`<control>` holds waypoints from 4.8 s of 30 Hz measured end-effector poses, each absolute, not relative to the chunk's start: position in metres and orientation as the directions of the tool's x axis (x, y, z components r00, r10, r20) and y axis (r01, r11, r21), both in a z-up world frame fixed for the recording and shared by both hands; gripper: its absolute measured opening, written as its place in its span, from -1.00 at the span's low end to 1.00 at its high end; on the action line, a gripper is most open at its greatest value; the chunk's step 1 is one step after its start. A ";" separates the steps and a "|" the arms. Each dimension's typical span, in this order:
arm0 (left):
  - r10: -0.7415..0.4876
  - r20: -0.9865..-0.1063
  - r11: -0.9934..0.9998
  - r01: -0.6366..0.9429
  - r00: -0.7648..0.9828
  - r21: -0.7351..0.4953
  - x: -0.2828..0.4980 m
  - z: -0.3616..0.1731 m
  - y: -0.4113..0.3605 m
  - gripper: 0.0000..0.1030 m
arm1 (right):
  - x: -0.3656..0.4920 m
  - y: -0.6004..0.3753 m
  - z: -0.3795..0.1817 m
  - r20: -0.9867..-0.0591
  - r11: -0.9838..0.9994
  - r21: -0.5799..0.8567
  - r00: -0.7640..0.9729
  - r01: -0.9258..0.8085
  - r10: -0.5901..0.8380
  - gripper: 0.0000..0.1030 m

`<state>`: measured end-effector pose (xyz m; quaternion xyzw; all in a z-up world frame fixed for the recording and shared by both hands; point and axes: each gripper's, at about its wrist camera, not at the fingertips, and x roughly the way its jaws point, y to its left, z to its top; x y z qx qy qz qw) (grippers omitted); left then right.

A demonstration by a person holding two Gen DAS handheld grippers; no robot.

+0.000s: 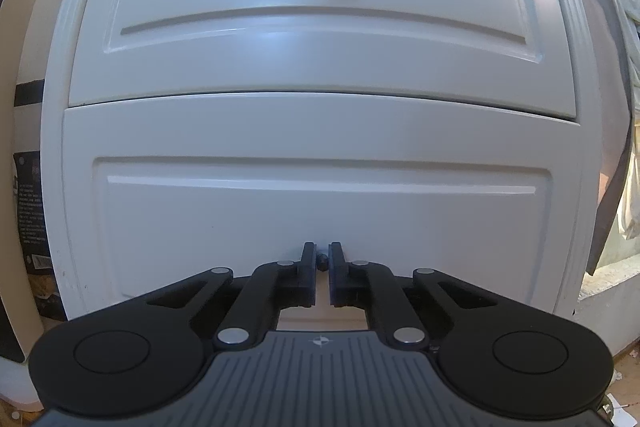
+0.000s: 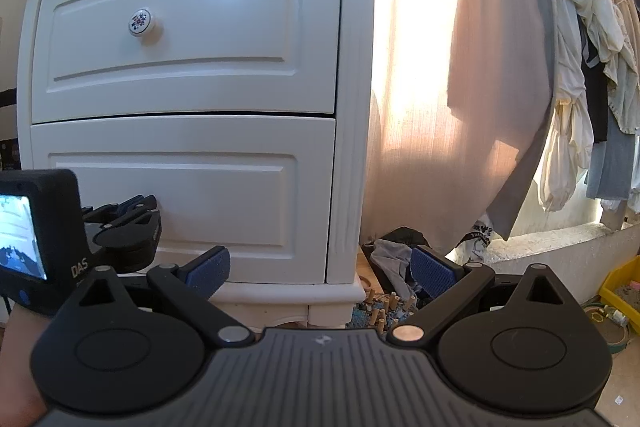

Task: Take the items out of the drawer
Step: 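Close the left gripper on the lower drawer knob, then pull the lower drawer outward by its knob with the left gripper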

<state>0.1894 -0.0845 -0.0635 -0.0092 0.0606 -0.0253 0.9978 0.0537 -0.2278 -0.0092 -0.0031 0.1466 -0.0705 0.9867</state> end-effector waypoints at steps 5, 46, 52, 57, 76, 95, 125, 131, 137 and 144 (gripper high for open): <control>-0.072 -0.128 0.996 0.065 0.989 -0.062 0.192 -0.064 -0.079 -0.95 | 0.054 -0.228 -0.010 -0.288 0.990 -0.022 0.947 0.139 -0.140 1.00; -0.070 -0.123 0.997 0.068 0.990 -0.019 0.146 -0.049 -0.066 -0.28 | 0.025 -0.235 -0.001 -0.262 0.992 0.020 0.958 0.124 -0.114 1.00; -0.047 -0.149 0.999 0.043 0.988 -0.033 0.157 -0.051 -0.066 -0.34 | 0.027 -0.236 -0.003 -0.266 0.991 0.019 0.956 0.130 -0.120 1.00; -0.053 -0.166 0.999 0.049 0.985 -0.024 0.163 -0.052 -0.069 -0.59 | 0.028 -0.236 -0.003 -0.263 0.991 0.016 0.957 0.133 -0.124 1.00; -0.024 -0.198 0.999 0.030 0.980 0.027 0.174 -0.052 -0.075 -0.94 | 0.027 -0.237 -0.003 -0.262 0.991 0.023 0.957 0.133 -0.122 1.00; -0.036 -0.176 0.999 0.042 0.984 0.028 0.153 -0.056 -0.068 -0.96 | 0.017 -0.239 0.000 -0.257 0.992 0.031 0.960 0.124 -0.112 1.00; -0.014 -0.169 0.999 0.020 0.986 0.033 0.026 -0.058 -0.070 -0.96 | -0.039 -0.244 -0.007 -0.226 0.998 0.028 0.973 0.053 -0.045 1.00; -0.015 -0.168 0.999 0.023 0.986 0.044 0.011 -0.057 -0.067 -0.96 | -0.049 -0.241 -0.007 -0.224 0.999 0.031 0.974 0.021 -0.014 1.00; -0.013 -0.162 0.999 0.021 0.987 0.044 0.005 -0.058 -0.067 -0.97 | -0.054 -0.239 -0.006 -0.217 0.999 0.030 0.976 0.020 -0.013 1.00; -0.052 -0.197 0.996 0.064 0.979 0.054 0.006 -0.059 -0.068 -0.69 | -0.051 -0.239 -0.004 -0.218 0.999 0.029 0.976 0.025 -0.018 1.00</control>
